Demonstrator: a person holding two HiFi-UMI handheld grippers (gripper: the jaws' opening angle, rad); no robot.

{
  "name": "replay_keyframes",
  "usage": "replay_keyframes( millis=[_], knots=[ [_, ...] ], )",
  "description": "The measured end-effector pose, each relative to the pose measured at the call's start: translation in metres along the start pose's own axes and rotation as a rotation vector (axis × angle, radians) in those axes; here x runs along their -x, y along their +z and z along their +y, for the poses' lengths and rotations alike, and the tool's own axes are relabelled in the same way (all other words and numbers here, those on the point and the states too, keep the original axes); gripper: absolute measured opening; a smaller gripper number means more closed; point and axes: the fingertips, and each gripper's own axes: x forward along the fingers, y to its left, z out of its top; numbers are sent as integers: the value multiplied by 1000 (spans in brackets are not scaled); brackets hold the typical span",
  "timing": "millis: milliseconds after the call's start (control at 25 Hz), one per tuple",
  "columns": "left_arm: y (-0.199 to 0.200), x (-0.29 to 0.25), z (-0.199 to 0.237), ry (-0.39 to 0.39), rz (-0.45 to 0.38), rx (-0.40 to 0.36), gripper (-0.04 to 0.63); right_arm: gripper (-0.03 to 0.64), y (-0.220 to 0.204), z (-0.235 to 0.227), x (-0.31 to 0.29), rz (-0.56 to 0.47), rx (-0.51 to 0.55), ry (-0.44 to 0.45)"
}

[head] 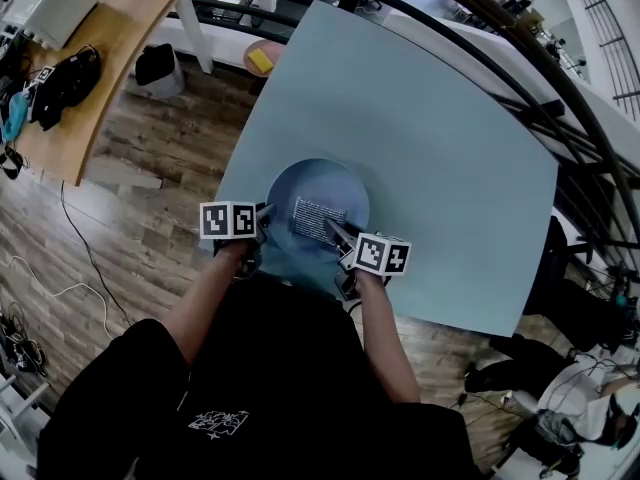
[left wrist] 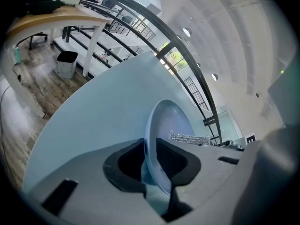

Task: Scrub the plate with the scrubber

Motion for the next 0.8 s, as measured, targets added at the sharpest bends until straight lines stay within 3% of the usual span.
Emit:
replay_keyframes(
  millis=[480,800],
  knots=[
    [-7,31,-3,105,-121,-10,87,83,27,-1,46,-183,6,101],
    [-3,69,-32,174,-253,-64,72,83,55,7,97,-323,89,136]
  ],
)
